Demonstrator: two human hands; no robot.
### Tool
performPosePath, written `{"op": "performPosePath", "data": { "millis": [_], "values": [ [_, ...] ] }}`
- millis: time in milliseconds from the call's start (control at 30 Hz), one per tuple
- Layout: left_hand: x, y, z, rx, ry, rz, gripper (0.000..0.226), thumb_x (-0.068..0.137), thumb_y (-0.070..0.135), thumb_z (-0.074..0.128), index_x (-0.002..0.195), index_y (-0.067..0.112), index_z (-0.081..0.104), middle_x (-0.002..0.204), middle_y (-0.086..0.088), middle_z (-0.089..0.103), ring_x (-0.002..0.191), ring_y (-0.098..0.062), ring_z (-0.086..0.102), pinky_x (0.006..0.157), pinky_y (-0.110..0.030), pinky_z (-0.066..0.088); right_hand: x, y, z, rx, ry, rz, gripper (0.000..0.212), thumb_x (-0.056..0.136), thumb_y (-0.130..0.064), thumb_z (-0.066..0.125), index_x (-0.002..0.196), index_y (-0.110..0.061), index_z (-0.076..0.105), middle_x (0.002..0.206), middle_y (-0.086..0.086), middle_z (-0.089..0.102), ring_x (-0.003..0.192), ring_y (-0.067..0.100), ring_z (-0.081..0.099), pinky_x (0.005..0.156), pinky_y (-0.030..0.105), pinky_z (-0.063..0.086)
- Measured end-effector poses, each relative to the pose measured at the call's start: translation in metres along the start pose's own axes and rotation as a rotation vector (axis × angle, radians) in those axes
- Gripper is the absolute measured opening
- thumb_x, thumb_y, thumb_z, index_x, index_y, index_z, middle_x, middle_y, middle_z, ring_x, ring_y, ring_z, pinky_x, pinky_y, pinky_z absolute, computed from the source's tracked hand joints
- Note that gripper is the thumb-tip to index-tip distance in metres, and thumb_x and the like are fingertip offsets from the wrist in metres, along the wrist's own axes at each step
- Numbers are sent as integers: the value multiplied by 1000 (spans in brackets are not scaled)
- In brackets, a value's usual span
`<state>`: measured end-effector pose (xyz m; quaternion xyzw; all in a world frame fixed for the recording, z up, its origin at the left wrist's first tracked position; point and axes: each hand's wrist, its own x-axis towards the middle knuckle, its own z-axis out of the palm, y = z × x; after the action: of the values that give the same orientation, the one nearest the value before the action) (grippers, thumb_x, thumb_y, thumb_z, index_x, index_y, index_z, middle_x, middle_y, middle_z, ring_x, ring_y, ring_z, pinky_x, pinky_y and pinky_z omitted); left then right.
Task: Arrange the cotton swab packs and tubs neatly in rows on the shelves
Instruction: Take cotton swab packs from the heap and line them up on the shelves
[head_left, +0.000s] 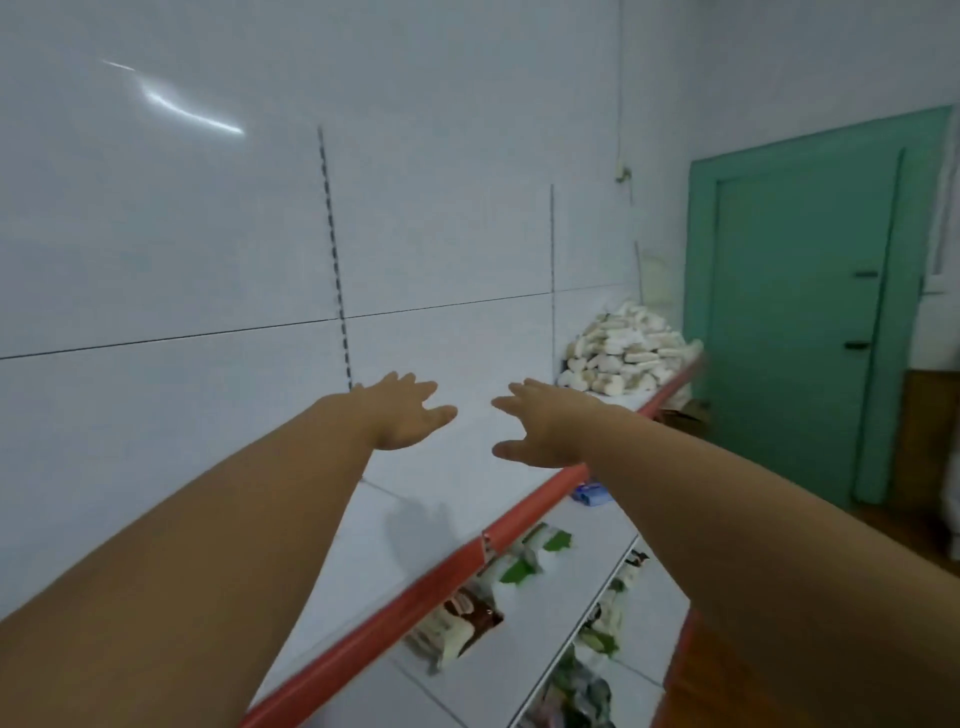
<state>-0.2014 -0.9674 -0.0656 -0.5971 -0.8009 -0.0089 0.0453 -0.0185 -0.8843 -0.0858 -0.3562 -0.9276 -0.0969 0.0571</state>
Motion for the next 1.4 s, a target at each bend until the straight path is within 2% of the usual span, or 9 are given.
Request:
{"op": "performPosePath", "data": {
  "millis": [100,367,500,633,900,1067,1133,1200,1400],
  "values": [
    [39,76,13,-3,-31,115,66,98,60,23,154,28,8,163,1,-1,150,-18,-5,120,-48,0,-23,82,11,9,-4,76,72,95,-57,41,153,-25,14,161,3,9,148,21,6,119,45,15],
    [166,195,15,-84,-101,271,68,98,59,27,155,25,12,162,2,11,148,-18,14,120,-37,12,-29,249,64,127,-32,269,71,93,-54,47,152,-31,17,161,-3,11,148,19,10,119,48,16],
    [248,229,33,-184,-96,350,66,98,57,31,154,24,17,161,3,14,147,-17,18,117,-34,14,4,299,94,118,-114,321,69,95,-48,50,152,-30,15,161,-4,9,149,19,6,118,47,10],
    [345,246,55,-181,-119,392,68,98,58,33,153,22,18,161,1,16,147,-19,20,117,-34,18,58,360,99,108,-125,368,68,94,-45,52,152,-30,19,160,-3,16,146,21,17,117,41,20],
    [512,281,76,-112,-128,354,62,96,53,43,147,19,33,153,-4,36,136,-22,39,108,-33,33,131,502,119,55,-122,461,63,95,-44,52,150,-27,25,157,0,25,143,21,25,115,40,27],
    [581,334,81,-109,-61,341,62,98,52,41,150,22,28,156,-3,30,141,-22,32,111,-32,29,175,588,143,87,-51,385,57,96,-40,51,147,-29,30,151,-2,35,136,19,35,110,36,31],
    [606,354,78,-105,-17,327,54,98,47,45,145,21,39,151,-3,39,135,-20,39,107,-30,33,193,626,157,121,-24,342,54,95,-39,53,145,-30,34,148,-4,40,131,17,41,107,34,35],
    [632,370,71,-103,39,294,45,97,43,48,136,20,51,142,-2,49,128,-20,46,102,-29,37,213,662,169,159,-25,308,51,92,-40,56,140,-31,42,140,-5,48,121,14,48,102,31,40],
    [702,394,57,-92,184,138,40,96,38,48,133,25,53,136,1,55,117,-18,53,96,-30,43,290,747,184,249,11,220,28,88,-39,57,115,-30,60,120,-8,59,103,11,55,93,30,48]
  ]
}}
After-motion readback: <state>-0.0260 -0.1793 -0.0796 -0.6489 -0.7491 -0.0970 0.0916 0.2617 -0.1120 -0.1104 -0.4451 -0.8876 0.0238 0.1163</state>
